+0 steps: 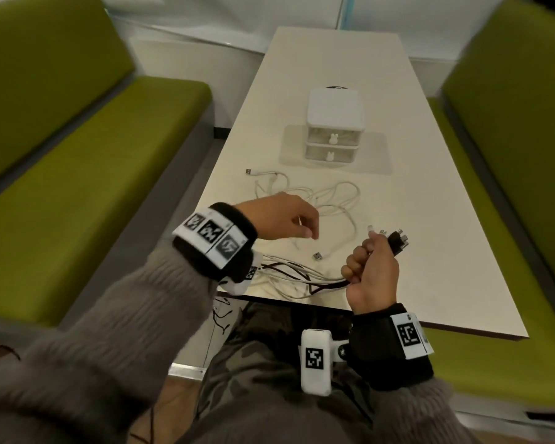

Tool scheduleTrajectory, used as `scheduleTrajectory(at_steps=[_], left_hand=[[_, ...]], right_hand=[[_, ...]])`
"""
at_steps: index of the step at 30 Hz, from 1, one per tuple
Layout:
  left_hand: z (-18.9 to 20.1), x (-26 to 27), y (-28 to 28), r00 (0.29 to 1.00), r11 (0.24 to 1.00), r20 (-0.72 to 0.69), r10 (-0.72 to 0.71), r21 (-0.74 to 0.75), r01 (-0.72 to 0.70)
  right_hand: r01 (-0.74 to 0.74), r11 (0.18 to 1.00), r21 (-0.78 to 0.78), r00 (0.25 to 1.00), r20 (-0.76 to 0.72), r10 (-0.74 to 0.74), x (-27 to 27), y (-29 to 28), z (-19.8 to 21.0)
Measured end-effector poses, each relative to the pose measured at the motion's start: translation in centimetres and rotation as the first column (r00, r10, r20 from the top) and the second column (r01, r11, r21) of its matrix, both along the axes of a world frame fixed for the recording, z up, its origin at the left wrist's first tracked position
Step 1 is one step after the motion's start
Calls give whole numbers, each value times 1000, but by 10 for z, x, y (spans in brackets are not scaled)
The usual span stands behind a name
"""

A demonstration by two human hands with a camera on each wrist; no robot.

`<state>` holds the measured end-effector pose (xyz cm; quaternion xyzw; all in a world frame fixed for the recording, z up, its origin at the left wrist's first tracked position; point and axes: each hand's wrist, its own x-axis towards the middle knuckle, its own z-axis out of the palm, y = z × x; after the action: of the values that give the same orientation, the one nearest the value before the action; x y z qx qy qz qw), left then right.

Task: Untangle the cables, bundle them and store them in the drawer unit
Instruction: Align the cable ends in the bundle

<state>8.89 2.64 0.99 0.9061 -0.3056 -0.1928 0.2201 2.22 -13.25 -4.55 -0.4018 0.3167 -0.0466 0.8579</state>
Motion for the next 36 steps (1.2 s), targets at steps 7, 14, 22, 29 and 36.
scheduleTrajectory(at_steps=[7,14,22,29,36], left_hand=[[-37,21,-66,971,853,-151,-184,467,234],[-43,32,-78,960,774,-195,-203,569,279],[-4,29,-46,990,995,-101,103,-6,-104],[10,-5,-40,901,792,-426,87,-519,-322],[-8,-28,-51,909,584,-303,286,-697,-416]], right_hand=[[16,1000,-1,998,-62,-16,2,-6,-9],[11,1000,1,999,-53,-10,4,-9,-14],[25,990,-138,998,66,-16,2,-4,-20],[34,939,-342,971,232,49,0,0,-21],[139,878,-459,919,391,59,-6,6,-11]])
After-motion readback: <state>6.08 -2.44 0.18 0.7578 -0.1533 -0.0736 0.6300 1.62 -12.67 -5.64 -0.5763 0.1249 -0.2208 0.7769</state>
